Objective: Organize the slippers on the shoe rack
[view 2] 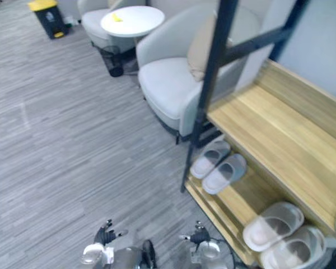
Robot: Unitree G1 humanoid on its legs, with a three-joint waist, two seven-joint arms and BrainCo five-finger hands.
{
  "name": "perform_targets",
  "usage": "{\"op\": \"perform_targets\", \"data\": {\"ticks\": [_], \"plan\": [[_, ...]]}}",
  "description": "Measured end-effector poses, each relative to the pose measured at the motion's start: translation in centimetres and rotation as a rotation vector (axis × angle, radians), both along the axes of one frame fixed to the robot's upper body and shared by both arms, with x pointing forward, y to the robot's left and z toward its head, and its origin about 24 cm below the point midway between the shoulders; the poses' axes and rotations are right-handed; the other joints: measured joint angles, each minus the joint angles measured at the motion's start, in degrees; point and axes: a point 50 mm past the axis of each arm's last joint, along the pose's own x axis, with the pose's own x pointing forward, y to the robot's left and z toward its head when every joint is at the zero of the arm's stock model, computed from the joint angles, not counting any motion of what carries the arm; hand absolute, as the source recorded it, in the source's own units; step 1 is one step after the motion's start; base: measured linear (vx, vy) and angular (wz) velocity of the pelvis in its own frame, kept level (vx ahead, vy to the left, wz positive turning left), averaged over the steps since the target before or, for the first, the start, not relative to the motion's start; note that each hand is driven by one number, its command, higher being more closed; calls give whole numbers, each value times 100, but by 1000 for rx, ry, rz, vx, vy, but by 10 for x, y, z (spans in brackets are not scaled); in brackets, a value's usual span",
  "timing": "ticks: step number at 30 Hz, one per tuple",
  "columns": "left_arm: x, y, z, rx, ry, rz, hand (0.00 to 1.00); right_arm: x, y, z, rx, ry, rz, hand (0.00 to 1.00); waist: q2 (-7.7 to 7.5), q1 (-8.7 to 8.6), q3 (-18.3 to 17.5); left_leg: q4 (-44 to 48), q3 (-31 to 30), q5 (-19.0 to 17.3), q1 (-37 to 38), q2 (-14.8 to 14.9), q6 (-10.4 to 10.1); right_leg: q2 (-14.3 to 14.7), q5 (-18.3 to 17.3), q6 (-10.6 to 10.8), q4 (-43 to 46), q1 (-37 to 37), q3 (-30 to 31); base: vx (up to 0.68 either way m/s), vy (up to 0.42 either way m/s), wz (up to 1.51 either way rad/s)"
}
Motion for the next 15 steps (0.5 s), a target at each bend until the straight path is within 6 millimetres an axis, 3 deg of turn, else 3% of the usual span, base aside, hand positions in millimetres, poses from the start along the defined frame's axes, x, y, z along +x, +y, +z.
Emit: {"op": "perform_targets", "data": {"ticks": [1,2,3,4,5,7,8,9,10,11,13,14,15], "plan": [[-5,2,-2,3,16,3,0,0,2,0,2,1,6,0,-14,23,17,-47,-131,-1,105,-32,42,-196,73,-67,1033,-352,65,68,138,52],[-7,2,-3,5,21,4,0,0,3,0,4,2,11,0,-13,20,21,-50,-182,0,158,-39,71,-260,146,-182,1464,-526,119,72,119,71],[-7,8,-3,17,27,7,0,4,7,3,15,-26,25,0,-47,-48,79,-39,-462,-18,323,-49,157,-214,169,-317,2626,-1075,577,134,45,109],[-6,12,-2,29,30,4,0,6,11,5,22,-41,33,0,-63,-126,122,-38,-825,-32,426,-13,191,179,15,-282,2853,-1368,988,122,20,116],[-6,12,-2,30,31,5,0,8,12,6,23,-45,39,0,-84,-138,123,-42,-917,-34,449,-2,207,264,-30,-287,2841,-1439,1055,200,-51,133],[-5,15,-2,34,30,10,0,10,14,9,25,-69,50,0,-196,-201,189,-78,-1499,-78,626,12,252,880,-84,-284,1983,-2032,1489,217,-65,120],[-5,15,-2,32,32,13,0,11,14,9,25,-73,50,0,-198,-221,191,-80,-1585,-91,637,10,248,960,-36,-264,1758,-2102,1604,233,-74,123],[-6,16,-3,31,40,16,0,13,13,10,24,-83,51,0,-203,-294,197,-85,-1914,-157,660,-25,252,1211,308,-154,826,-2233,2079,259,-90,117],[-6,16,-4,33,41,15,0,13,14,10,26,-85,51,0,-232,-315,192,-54,-2123,-227,696,-98,259,1256,550,-107,243,-2227,2341,362,-135,152],[-5,18,-3,36,37,14,0,13,14,11,27,-84,52,0,-288,-308,217,96,-2390,-401,743,-213,269,1237,802,-194,-95,-2238,2574,339,-141,135],[-6,18,-3,36,39,23,0,12,14,10,27,-80,54,0,-307,-307,201,421,-2703,-682,725,-297,311,1191,1001,-363,-156,-2215,2522,414,-182,117],[-9,19,-4,33,44,50,0,12,14,10,29,-78,54,0,-295,-318,168,836,-3036,-1023,673,-256,204,1243,1364,-524,-183,-2083,2369,633,-240,128],[-14,18,-7,28,59,86,0,13,13,10,29,-77,51,0,-110,-274,98,1372,-3090,-1198,468,-50,-51,1330,1316,-662,-271,-1973,2011,650,-221,150]]}}
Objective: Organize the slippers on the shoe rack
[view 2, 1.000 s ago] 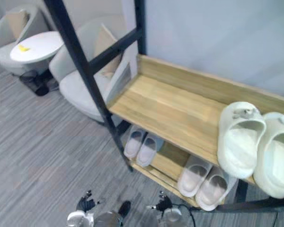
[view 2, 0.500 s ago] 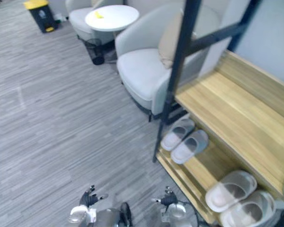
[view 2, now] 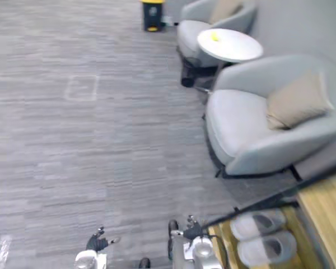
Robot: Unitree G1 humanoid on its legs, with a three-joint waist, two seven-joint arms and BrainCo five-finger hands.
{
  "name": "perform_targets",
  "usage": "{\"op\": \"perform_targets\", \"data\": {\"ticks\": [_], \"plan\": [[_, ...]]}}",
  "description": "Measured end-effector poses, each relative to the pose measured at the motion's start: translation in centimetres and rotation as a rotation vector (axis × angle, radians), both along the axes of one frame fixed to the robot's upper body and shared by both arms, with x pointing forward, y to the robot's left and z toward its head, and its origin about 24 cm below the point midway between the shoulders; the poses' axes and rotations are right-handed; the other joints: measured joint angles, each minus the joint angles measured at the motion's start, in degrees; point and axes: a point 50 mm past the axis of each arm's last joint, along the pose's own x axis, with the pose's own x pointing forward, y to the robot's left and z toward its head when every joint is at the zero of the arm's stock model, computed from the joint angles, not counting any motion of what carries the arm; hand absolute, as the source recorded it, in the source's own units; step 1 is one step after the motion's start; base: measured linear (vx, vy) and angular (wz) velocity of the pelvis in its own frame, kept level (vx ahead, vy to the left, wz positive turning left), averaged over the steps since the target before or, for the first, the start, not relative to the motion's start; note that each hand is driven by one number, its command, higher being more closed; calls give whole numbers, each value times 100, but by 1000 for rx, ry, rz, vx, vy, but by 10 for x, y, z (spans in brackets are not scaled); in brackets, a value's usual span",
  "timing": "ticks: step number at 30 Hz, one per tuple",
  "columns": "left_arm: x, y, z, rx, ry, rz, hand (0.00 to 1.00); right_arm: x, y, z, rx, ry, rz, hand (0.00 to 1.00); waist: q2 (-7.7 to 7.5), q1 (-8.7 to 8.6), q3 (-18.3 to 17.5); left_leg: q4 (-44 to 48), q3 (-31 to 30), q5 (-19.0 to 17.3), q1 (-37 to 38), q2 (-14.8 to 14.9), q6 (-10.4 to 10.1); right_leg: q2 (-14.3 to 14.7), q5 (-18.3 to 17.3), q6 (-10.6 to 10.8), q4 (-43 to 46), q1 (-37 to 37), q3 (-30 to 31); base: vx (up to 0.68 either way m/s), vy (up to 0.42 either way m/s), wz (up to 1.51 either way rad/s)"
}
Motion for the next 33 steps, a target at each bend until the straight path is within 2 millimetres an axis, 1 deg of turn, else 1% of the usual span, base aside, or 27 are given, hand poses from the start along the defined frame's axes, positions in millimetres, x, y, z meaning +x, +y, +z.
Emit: {"op": "perform_targets", "data": {"ticks": [1,2,3,4,6,7,9,10,11,12,13,15,16,17,18,19,20,22,23,24,25,27,29,30,31,32,33], "plan": [[2,-1,1,-12,-11,23,0,1,1,1,0,-6,-1,0,51,-7,14,651,258,18,-353,57,-106,41,-66,-64,-83,110,-191,545,-153,131],[3,-2,1,-24,-18,60,0,0,4,2,7,-8,8,0,114,8,58,1799,818,165,-854,234,-360,122,-120,-144,-315,438,-403,529,-152,92],[7,1,4,-36,-47,107,0,0,9,4,17,-16,22,0,146,82,112,2623,1360,155,-1170,550,-542,220,-176,-226,-499,778,-447,616,-171,55],[8,2,6,-38,-62,125,0,2,15,6,37,-29,21,0,113,178,171,3116,1837,65,-1303,886,-513,294,-256,-325,-602,1101,-462,403,-99,18],[16,5,11,-29,-95,117,0,3,23,7,57,-39,18,0,40,287,243,3400,2308,-83,-1558,1231,-518,282,-354,-403,-795,1585,-528,347,-74,21],[23,5,14,-30,-122,114,0,8,24,10,58,-56,22,0,-14,331,272,3156,2442,-134,-1809,1282,-586,173,-442,-356,-898,1821,-609,464,-67,20],[31,4,17,-32,-147,110,0,15,21,13,53,-76,14,0,-25,366,303,2506,2654,-112,-2157,1274,-595,11,-589,-250,-1071,2030,-748,423,27,32],[35,2,19,-39,-159,109,0,19,18,14,41,-84,8,0,-22,364,357,1707,2919,95,-2418,1270,-540,-97,-690,-122,-1271,2255,-946,349,91,53],[36,1,19,-42,-161,108,0,18,17,14,38,-81,8,0,7,368,350,1384,3013,253,-2465,1274,-514,-122,-733,-76,-1330,2330,-1019,296,108,61],[36,-2,18,-49,-159,109,0,16,14,12,28,-72,9,0,68,382,327,668,3225,644,-2511,1277,-470,-131,-861,40,-1422,2476,-1125,457,201,50],[34,-5,17,-60,-156,114,0,15,11,10,18,-54,10,0,139,475,343,310,3286,1453,-2437,1197,-35,-156,-1083,198,-1405,2721,-1161,490,224,50],[35,1,19,-45,-164,120,0,13,13,8,21,-40,12,0,-91,527,304,263,3293,1274,-2383,896,36,-386,-1150,202,-1276,2717,-1171,503,210,43],[34,2,18,-45,-162,127,0,15,13,9,21,-47,15,0,-136,573,303,331,3277,1143,-2358,786,151,-494,-1146,205,-1061,2686,-1135,595,253,39],[30,3,16,-50,-149,148,0,15,14,9,22,-45,19,0,-139,653,307,394,3245,896,-2105,687,202,-636,-1166,240,-170,2507,-930,496,231,24],[28,3,16,-50,-145,149,0,14,14,9,23,-43,18,0,-141,651,308,371,3226,816,-1980,657,209,-681,-1144,278,250,2408,-869,690,328,28],[24,3,13,-49,-124,143,0,9,16,7,26,-34,24,0,-147,630,322,245,3077,576,-1442,538,219,-836,-704,666,2007,1901,-614,390,187,24],[23,3,12,-47,-120,140,0,8,16,6,26,-30,27,0,-148,629,331,204,3045,532,-1294,510,198,-860,-625,675,2426,1776,-559,501,198,41],[17,4,8,-44,-84,128,0,-3,18,1,37,-1,26,0,-122,488,332,-216,2789,403,-470,378,201,-772,-816,572,3962,1039,-476,482,118,63],[16,4,7,-43,-74,125,0,-1,20,2,43,-8,30,0,-132,394,335,-545,2631,404,-66,353,201,-648,-1085,448,3973,598,-580,466,83,64],[16,4,7,-43,-70,123,0,-1,20,2,44,-7,30,0,-132,358,335,-628,2580,404,41,353,201,-610,-1180,407,3850,457,-639,587,59,58],[16,4,6,-44,-60,120,0,2,19,4,42,-21,31,0,-128,268,337,-981,2445,397,410,375,189,-396,-1312,336,2946,-70,-801,585,31,40],[19,2,6,-47,-61,115,0,6,17,5,34,-32,35,0,-134,239,340,-1192,2370,359,631,374,142,-242,-1164,275,1921,-371,-929,452,8,36],[21,0,6,-46,-62,92,0,9,16,7,32,-44,39,0,-246,117,379,-1445,2070,237,1106,314,-52,-13,-171,294,-309,-513,-869,558,-53,67],[21,0,6,-44,-61,90,0,10,17,7,33,-46,39,0,-292,83,384,-1446,1989,196,1184,280,-111,-17,-37,317,-513,-531,-834,676,-129,94],[17,1,4,-39,-47,74,0,13,17,9,34,-56,41,0,-371,18,373,-1415,1757,-18,1422,237,-198,-24,215,103,-551,-601,-683,468,-119,82],[16,0,3,-41,-41,74,0,12,16,8,29,-51,40,0,-365,-34,348,-1388,1593,-128,1554,309,-208,17,583,-109,-355,-576,-669,857,-222,92],[15,-5,2,-57,-39,78,0,12,14,8,26,-49,35,0,-204,8,217,-1083,1352,-165,1547,521,-232,91,551,-312,105,-695,-787,655,-175,55]]}}
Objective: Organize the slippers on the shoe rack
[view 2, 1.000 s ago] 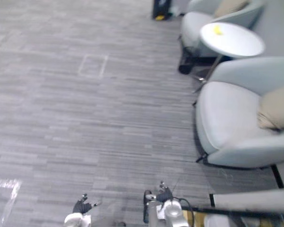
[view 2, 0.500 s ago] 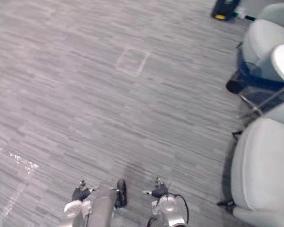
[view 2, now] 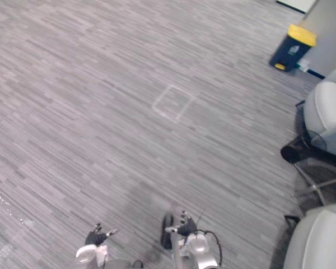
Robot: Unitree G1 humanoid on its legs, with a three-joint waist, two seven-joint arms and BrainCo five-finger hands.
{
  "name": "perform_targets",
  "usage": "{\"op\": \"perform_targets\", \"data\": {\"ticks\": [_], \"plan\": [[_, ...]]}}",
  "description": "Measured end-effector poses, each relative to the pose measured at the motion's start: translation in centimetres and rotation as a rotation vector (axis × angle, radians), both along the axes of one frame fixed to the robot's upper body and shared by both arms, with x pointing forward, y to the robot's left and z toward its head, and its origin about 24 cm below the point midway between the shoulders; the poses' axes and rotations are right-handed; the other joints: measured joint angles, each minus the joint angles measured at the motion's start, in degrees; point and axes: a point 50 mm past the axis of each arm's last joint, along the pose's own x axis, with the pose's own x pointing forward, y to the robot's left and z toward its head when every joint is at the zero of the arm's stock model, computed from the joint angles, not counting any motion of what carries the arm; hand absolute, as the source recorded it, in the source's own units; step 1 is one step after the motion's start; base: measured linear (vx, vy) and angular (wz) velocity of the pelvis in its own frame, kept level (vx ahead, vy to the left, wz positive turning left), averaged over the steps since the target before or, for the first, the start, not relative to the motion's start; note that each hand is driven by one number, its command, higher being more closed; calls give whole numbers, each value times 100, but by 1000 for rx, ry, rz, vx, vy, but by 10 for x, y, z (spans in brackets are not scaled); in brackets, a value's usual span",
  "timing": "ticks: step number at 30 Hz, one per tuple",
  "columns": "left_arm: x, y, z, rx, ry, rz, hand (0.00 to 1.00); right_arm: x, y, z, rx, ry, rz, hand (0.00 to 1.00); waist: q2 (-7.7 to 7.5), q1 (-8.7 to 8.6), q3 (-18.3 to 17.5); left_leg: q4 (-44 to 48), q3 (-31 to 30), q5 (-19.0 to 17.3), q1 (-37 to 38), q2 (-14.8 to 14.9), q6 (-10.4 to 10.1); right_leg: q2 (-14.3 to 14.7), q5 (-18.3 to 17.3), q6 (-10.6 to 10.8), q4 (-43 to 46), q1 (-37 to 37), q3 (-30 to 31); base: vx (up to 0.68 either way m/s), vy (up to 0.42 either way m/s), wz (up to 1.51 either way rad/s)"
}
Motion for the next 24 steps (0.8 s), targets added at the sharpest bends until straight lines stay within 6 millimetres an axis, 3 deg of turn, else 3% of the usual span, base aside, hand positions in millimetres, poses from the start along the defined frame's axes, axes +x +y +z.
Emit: {"op": "perform_targets", "data": {"ticks": [1,2,3,4,5,6,9,11,12,14,15,16,17,18,19,20,21,22,23,24], "plan": [[0,-1,0,-4,-2,2,0,0,0,0,2,-1,-6,0,65,27,-27,251,-28,3,-123,72,-5,41,-109,-38,38,8,-51,647,-188,47],[-1,-3,-1,-19,-1,28,0,0,-1,0,5,0,-12,0,208,23,-3,1364,26,27,-594,179,-40,139,-288,-75,50,183,-214,515,-174,29],[0,-5,0,-37,-13,56,0,1,-1,1,6,-6,-13,0,342,7,67,2500,175,241,-1025,326,-307,285,-429,-135,-37,447,-252,649,-192,7],[-4,-3,-1,-48,-10,108,0,1,3,2,10,-3,4,0,525,79,91,4226,534,1105,-1689,758,-606,558,-646,-281,-292,986,-177,657,-156,-21],[-8,-1,-1,-47,-7,122,0,2,5,3,14,-6,10,0,570,127,106,4810,710,1142,-1891,966,-615,653,-707,-338,-393,1234,-136,782,-95,-49],[-4,3,2,-36,-32,123,0,1,13,3,36,-7,3,0,485,253,131,5681,1191,909,-2442,1261,-488,690,-965,-388,-512,1816,64,639,-52,-37],[2,7,9,-27,-82,120,0,2,19,4,54,-7,3,0,309,440,71,5384,1528,592,-3409,1216,-297,480,-1230,-309,-970,2592,435,575,-17,-46],[5,10,12,-29,-108,138,0,6,21,6,58,-18,6,0,254,521,89,4366,1632,442,-3832,1080,-242,321,-1307,-180,-1116,2965,620,654,105,-54],[7,9,14,-43,-132,165,0,10,22,8,55,-29,5,0,239,630,105,3009,1653,564,-4044,926,-233,127,-1432,-50,-1237,3250,750,725,211,-56],[8,8,14,-47,-138,172,0,12,22,9,55,-36,5,0,193,672,132,1555,1499,1083,-4062,714,-291,-69,-1613,70,-1357,3547,850,660,256,-45],[5,5,13,-61,-130,187,0,12,22,9,54,-34,4,0,273,681,84,603,1259,1561,-4045,672,-355,-133,-1815,142,-1380,3764,946,626,313,-42],[4,6,12,-64,-130,200,0,10,23,7,53,-26,8,0,252,734,55,695,1232,2370,-3974,572,-369,-237,-2046,233,-1315,3942,1128,630,329,-42],[5,8,13,-62,-132,200,0,11,24,8,54,-26,16,0,190,753,52,775,1231,2359,-3976,501,-304,-317,-2069,227,-1233,3922,1149,626,353,-30],[6,10,13,-60,-134,204,0,11,23,8,56,-28,8,0,115,756,34,1135,1226,1973,-4056,373,-104,-434,-1985,142,-826,3785,1231,502,284,-9],[5,10,13,-63,-132,208,0,12,21,8,52,-29,1,0,115,735,33,1371,1231,1761,-4074,343,-45,-487,-1929,158,-582,3700,1317,618,373,-6],[5,11,13,-68,-132,218,0,10,18,7,51,-24,-14,0,96,697,16,1695,1290,1395,-4023,288,72,-591,-1835,351,-149,3647,1415,624,368,-23],[2,13,11,-62,-116,217,0,8,18,5,56,-15,-22,0,1,700,-21,1807,1519,1048,-3739,192,134,-725,-1709,691,1020,3279,1573,721,412,-39],[1,14,9,-61,-107,216,0,7,17,5,55,-14,-19,0,-27,699,-29,1802,1607,922,-3591,151,158,-777,-1544,863,1665,3035,1648,581,307,-68],[-1,14,8,-60,-93,207,0,7,16,5,54,-16,-16,0,-10,676,-19,1817,1782,692,-3286,126,164,-871,-1279,948,2901,2512,1639,524,280,-72],[-3,13,6,-63,-77,206,0,5,14,4,52,-11,-22,0,50,619,19,1810,1878,517,-2943,111,166,-936,-1220,873,3820,2093,1481,502,264,-73]]}}
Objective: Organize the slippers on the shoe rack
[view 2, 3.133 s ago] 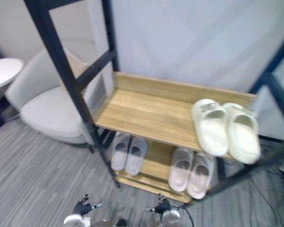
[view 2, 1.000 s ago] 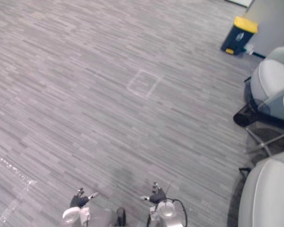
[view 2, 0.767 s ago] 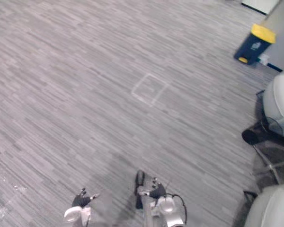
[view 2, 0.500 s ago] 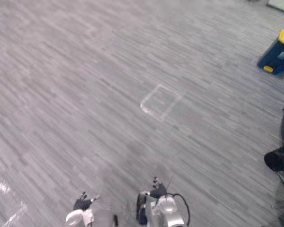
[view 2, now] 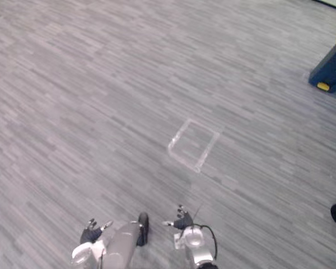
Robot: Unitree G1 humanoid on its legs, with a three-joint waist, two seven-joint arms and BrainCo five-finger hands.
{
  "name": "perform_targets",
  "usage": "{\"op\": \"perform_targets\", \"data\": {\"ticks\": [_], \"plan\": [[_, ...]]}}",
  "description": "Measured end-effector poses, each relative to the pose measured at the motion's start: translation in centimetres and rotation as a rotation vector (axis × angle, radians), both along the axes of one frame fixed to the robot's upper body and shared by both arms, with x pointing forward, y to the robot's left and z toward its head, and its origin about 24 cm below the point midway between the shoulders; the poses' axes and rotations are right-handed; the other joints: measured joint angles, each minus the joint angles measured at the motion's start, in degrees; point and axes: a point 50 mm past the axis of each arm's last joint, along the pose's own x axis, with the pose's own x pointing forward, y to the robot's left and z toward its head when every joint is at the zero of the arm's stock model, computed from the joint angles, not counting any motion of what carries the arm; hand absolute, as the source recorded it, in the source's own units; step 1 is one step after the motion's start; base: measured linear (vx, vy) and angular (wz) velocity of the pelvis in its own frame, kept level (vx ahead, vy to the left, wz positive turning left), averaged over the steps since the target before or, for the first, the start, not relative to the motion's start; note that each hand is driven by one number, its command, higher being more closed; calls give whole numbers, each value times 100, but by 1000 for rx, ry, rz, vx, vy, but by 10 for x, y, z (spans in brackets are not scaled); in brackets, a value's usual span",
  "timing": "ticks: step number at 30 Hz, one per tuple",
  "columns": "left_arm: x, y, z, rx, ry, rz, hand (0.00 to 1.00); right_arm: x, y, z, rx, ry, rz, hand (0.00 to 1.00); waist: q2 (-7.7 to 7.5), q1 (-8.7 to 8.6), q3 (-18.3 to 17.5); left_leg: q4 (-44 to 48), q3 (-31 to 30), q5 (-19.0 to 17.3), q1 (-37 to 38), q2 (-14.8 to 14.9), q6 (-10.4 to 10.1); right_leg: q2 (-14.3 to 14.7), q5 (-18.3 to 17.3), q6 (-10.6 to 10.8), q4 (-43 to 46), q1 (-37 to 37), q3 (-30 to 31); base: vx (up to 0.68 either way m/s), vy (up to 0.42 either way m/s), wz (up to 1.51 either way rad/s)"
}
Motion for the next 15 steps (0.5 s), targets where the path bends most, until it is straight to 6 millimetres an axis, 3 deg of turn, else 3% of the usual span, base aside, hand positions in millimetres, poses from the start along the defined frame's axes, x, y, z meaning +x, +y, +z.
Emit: {"op": "perform_targets", "data": {"ticks": [1,3,5,6,7,9,10,11,13,15], "plan": [[-3,-3,-3,-7,21,-13,0,-10,-2,-5,0,27,-14,0,87,-131,50,-102,73,-201,560,13,43,-14,-95,-157,830,-459,-378,595,283,-46],[-5,-3,-4,-4,36,-27,0,-21,-2,-10,0,57,-13,0,137,-254,74,-419,193,-307,1122,16,60,3,-331,-284,947,-975,-887,476,170,-21],[-5,-1,-5,2,41,-34,0,-16,-4,-6,0,26,-22,0,83,-343,52,-852,266,-379,1629,3,21,140,-585,-272,-6,-1567,-1640,505,104,-17],[-4,-2,-4,6,40,-51,0,-17,-7,-7,-7,31,-26,0,58,-364,47,-1055,227,-381,1918,-24,15,287,-556,-276,-1159,-1688,-2028,511,75,4],[-2,-3,-4,8,37,-61,0,-17,-8,-7,-10,29,-25,0,50,-386,46,-1109,181,-386,2003,-47,6,331,-490,-313,-1602,-1701,-2125,569,48,32],[4,-9,-3,18,35,-125,0,-14,-10,-8,-22,36,-17,0,-24,-458,60,-1349,-57,-454,2322,-224,-115,537,244,-513,-3396,-1698,-2281,653,2,58],[4,-10,-4,32,41,-166,0,-15,-10,-10,-22,53,-14,0,-138,-514,15,-1455,-415,-507,2519,-417,-200,576,1261,-1062,-3938,-1624,-2137,591,-44,63],[6,-13,-5,28,49,-182,0,-13,-11,-9,-27,46,-12,0,-51,-564,24,-1470,-612,-510,2617,-345,-200,667,1240,-1200,-3823,-1593,-2123,574,-76,42],[0,-27,-8,-2,64,-210,0,-11,-17,-10,-30,50,-37,0,316,-556,-134,-1162,-971,-407,2569,-22,-362,894,827,-1243,-3747,-1510,-2267,637,-119,0],[4,-29,-7,-8,52,-201,0,-13,-14,-10,-15,58,-49,0,433,-611,-127,427,-951,-212,2029,228,-511,1190,519,-1260,-3843,-1143,-2278,563,-112,-13]]}}
